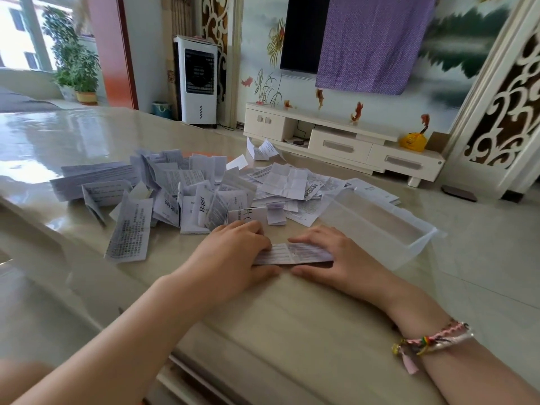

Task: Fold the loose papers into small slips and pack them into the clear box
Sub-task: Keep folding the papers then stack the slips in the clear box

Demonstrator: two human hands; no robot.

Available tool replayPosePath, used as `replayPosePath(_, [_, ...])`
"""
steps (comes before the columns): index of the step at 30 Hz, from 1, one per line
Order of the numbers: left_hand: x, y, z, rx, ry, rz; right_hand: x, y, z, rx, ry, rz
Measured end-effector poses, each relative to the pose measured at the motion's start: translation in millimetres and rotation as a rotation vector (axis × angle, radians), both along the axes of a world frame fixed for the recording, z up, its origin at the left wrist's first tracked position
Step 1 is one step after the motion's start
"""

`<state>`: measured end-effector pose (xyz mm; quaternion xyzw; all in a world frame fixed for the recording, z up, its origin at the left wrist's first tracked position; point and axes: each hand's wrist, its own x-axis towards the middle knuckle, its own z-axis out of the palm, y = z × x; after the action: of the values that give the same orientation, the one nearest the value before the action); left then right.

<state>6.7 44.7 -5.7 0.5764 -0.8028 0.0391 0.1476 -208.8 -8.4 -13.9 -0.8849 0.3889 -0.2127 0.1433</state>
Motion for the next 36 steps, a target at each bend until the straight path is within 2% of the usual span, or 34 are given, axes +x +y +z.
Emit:
replayPosePath(4, [5.1, 0.3, 9.1, -0.081, 0.031, -0.034, -2.7, 0.9, 0.6, -0.079, -0.019, 0.033])
replayPosePath(7, [6.1, -0.2, 9.0, -0.167, 0.106, -0.052, -2.8, 3.4, 0.8, -0.092, -0.132, -0.025])
replayPosePath(10, [3.4, 0.1, 10.0, -0.306, 0.133, -0.018, -3.0, 7.5, 4.3, 0.016, -0.285, -0.05])
replayPosePath(14, [-8.7, 0.2, 11.8, -0.497, 0.147, 0.143, -2.1, 12.7, 9.9, 0.211, -0.55, 0.007])
replayPosePath(16, [-15.4, 1.3, 13.0, -0.436, 0.271, 0.152, -2.1, 13.3, 12.6, 0.248, -0.639, 0.023])
replayPosePath(19, [-22.1, 0.6, 6.3, -0.221, 0.487, 0.107, -2.1, 12.1, 12.8, 0.243, -0.69, 0.065])
replayPosePath(21, [-24.9, -1.9, 1.6, -0.135, 0.52, 0.019, -1.9, 10.5, 12.2, 0.231, -0.704, 0.068])
replayPosePath(24, [-30.9, -3.5, 1.5, -0.05, 0.67, -0.143, -2.8, 7.0, 11.0, 0.215, -0.728, 0.053])
replayPosePath(26, [-35.2, -3.3, 1.1, -0.052, 0.702, -0.19, -2.7, 6.3, 10.6, 0.227, -0.727, 0.053])
replayPosePath(29, [-37.9, -5.9, 0.8, -0.098, 0.701, -0.145, -0.5, 6.4, 9.9, 0.214, -0.694, 0.058])
replayPosePath(36, [-28.3, -19.8, 0.4, -0.015, 0.795, -0.05, 2.1, 6.1, 10.5, 0.055, -0.571, -0.167])
